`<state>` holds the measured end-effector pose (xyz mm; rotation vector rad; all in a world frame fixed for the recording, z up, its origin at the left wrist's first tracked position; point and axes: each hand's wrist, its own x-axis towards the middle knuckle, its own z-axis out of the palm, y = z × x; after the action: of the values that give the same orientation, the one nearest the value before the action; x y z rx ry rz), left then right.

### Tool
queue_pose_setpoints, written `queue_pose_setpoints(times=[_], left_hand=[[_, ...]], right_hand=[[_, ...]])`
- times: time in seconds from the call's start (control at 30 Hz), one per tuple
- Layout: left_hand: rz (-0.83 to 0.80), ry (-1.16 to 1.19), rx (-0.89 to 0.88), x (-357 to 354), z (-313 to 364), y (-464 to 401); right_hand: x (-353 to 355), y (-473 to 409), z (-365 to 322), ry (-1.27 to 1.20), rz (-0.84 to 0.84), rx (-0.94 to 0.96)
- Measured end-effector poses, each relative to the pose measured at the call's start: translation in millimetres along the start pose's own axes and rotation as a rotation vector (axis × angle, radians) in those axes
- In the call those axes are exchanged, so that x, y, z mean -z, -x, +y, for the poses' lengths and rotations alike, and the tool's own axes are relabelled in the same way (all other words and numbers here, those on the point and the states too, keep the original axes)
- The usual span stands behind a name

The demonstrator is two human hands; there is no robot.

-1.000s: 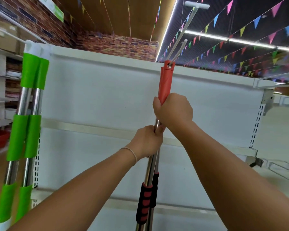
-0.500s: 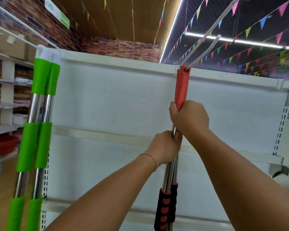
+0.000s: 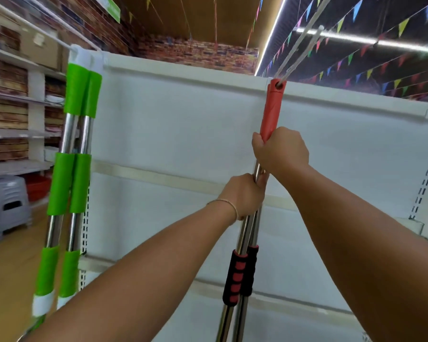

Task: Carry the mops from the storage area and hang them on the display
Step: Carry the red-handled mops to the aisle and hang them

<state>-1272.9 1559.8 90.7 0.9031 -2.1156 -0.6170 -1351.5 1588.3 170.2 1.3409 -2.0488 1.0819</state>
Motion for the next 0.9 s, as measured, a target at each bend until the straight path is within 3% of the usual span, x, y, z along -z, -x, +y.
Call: queue_pose_setpoints(times=[0.1, 0.17, 0.3, 0.57, 0.9], left_hand=[[-0.135, 0.019, 0.092, 10, 6, 5], [-0.256, -0.015, 0.143, 18, 2, 14], [-0.331, -0.287, 0.148, 32, -23, 52], [-0.179, -0.539, 0.257, 87, -68, 117], [0.042, -0.603, 0.291, 187, -92, 205]], right_hand=[[13, 0, 5, -0.043, -0.120, 0.013], [19, 9, 11, 0.067, -0.188, 0.077], [2, 45, 28, 0.233, -0.179, 0.257], [-37, 93, 1, 0.072, -0.280, 0.389], [-61, 146, -111, -0.069, -0.392, 0.586]])
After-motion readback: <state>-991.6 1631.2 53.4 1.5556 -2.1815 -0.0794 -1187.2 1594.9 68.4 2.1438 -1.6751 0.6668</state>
